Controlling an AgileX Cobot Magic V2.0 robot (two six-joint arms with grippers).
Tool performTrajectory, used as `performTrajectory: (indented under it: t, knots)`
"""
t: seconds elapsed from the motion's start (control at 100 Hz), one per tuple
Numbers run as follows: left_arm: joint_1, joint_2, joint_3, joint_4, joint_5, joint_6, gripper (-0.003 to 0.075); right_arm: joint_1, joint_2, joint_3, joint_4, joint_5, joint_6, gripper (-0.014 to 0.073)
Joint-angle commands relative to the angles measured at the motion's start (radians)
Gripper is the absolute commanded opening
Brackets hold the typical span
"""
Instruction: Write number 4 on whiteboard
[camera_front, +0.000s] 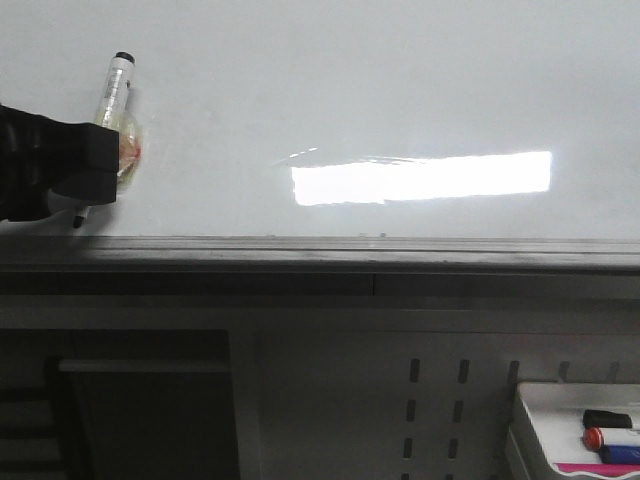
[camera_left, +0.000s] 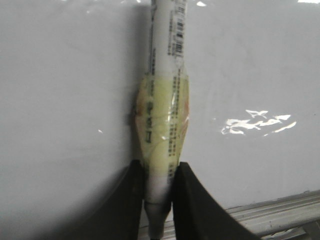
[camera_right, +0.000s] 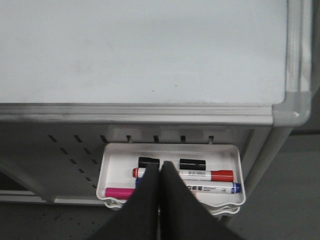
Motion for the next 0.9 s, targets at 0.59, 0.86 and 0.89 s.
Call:
performTrajectory:
  t: [0.59,0.86,0.89]
  knots:
    - [-0.046,-0.327,0.153,1.068,-0.139,-0.009,-0.002,0.688,0.495,-0.43,0.329,-0.087,-0.328,0.0336]
    - [-0.054,-0.273,0.174,1.07,-0.218,-0.009,-0.002,0.807,0.683,-0.555,0.328,-0.093,-0.33,0.0363]
    - [-0.054,-0.271,0.174,1.07,-0.22,-0.009,-0.002,0.814,0.701,-0.565,0.328,-0.091,-0.33,0.0363]
